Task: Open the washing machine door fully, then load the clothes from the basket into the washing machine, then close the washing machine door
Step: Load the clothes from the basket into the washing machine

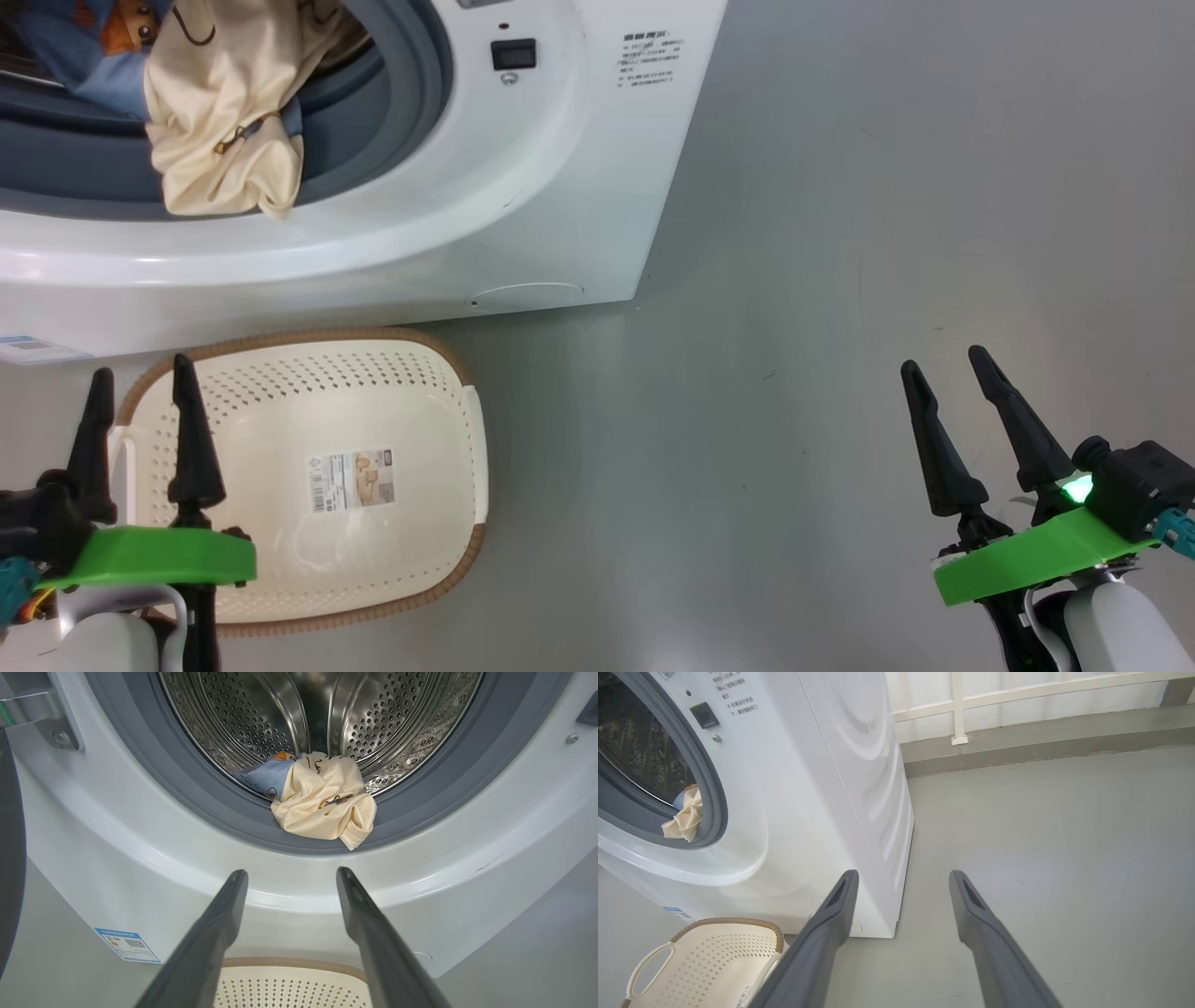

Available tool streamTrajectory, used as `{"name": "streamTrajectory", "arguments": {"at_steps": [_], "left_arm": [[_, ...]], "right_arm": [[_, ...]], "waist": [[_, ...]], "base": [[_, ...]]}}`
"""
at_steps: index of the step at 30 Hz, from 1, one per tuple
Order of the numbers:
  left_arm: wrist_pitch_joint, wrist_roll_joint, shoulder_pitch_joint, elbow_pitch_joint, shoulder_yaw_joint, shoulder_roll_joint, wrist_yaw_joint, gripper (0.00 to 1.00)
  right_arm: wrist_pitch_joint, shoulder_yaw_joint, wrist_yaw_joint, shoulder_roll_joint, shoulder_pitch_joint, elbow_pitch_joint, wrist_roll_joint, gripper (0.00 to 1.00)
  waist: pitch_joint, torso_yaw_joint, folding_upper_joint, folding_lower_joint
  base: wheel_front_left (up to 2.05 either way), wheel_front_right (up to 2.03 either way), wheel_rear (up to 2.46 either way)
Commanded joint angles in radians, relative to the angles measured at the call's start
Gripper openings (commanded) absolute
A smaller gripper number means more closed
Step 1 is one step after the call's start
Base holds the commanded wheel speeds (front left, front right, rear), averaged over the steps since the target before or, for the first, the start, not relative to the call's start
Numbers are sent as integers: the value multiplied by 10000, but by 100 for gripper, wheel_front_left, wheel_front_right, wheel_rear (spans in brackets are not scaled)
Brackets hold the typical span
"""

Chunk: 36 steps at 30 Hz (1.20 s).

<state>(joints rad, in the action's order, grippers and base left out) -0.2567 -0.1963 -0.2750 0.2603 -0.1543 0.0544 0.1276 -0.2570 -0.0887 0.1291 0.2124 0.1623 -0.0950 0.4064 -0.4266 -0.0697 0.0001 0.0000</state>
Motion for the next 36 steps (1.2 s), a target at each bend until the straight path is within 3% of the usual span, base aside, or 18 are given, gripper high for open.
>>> {"name": "streamTrajectory", "arguments": {"at_steps": [1, 16, 36], "left_arm": [[-51, 40, -8, -201, -235, 165, 30, 100], [-51, -355, -2020, 1324, 584, 459, 30, 100], [-51, 235, -5325, 5249, 1314, 1474, 31, 100]], "right_arm": [[-48, -243, 16, 96, -249, 191, -47, 100], [-48, -325, 16, 60, -134, 179, -49, 100], [-48, -626, 16, -97, 352, 217, -19, 100]], "waist": [[5, 10, -1, 0], [-93, 23, -1, 0], [-720, -595, -1, 0]], "base": [[0, 0, 0], [0, 0, 0], [0, 0, 0]]}}
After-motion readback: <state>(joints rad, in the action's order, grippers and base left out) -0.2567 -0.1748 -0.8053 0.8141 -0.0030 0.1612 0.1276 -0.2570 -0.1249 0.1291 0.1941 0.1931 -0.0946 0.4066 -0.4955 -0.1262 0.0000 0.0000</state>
